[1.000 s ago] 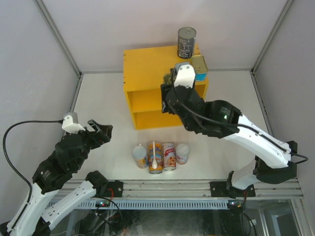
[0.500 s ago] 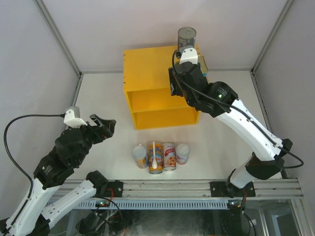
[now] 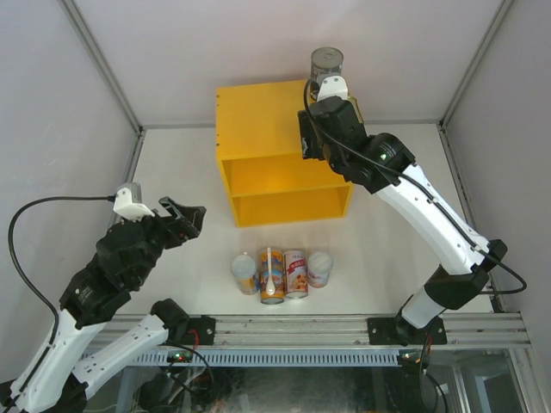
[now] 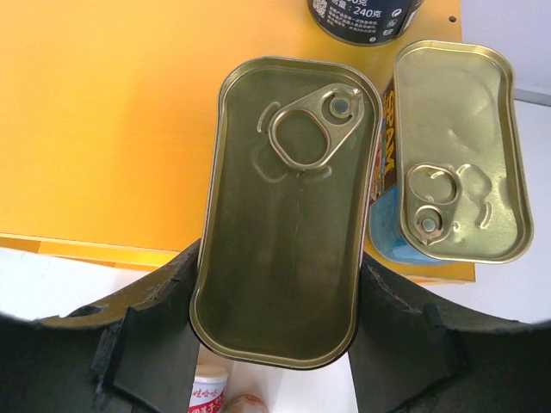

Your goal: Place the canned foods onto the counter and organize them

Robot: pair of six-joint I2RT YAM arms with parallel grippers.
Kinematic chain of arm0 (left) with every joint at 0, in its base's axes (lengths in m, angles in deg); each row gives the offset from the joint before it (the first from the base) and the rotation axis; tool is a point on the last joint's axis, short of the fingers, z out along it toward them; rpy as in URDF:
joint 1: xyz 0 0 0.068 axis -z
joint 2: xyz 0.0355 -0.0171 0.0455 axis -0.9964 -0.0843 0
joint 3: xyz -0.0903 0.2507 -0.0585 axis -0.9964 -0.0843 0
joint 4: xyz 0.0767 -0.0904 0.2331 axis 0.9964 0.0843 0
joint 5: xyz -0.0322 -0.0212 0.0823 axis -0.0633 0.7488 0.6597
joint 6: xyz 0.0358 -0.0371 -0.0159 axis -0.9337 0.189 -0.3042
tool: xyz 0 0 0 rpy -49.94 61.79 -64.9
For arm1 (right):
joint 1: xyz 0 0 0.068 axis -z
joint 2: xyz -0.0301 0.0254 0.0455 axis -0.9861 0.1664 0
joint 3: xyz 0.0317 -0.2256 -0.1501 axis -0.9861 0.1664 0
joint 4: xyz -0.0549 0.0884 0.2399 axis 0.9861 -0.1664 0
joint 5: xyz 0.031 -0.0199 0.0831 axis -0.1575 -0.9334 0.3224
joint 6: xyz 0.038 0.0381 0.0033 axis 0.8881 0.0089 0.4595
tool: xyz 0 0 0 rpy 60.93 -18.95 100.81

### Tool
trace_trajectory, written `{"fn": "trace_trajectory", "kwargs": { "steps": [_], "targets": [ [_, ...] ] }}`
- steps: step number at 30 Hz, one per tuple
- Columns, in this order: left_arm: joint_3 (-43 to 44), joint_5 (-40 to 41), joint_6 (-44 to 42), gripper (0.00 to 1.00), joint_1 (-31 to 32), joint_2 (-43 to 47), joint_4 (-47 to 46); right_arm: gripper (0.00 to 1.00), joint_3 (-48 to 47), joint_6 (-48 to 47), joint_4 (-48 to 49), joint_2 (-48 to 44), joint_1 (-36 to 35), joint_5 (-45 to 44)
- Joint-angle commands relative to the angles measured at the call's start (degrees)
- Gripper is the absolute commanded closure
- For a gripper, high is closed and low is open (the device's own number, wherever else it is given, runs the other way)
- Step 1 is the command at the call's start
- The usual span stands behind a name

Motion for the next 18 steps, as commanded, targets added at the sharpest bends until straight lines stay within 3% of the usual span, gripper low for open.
{"fn": "trace_trajectory", "kwargs": {
  "steps": [1,18],
  "targets": [
    [3.4,-1.0,-1.5,0.11,0.2,-1.1,-3.1,1.0,-3.1,-1.6,5.3,-0.4,0.9,0.2],
    [3.7,-0.7,-1.8,0.11,0.1,-2.3,-4.0,1.0,-1.6,-2.0,6.5,0.7,3.8,2.4]
  ]
}}
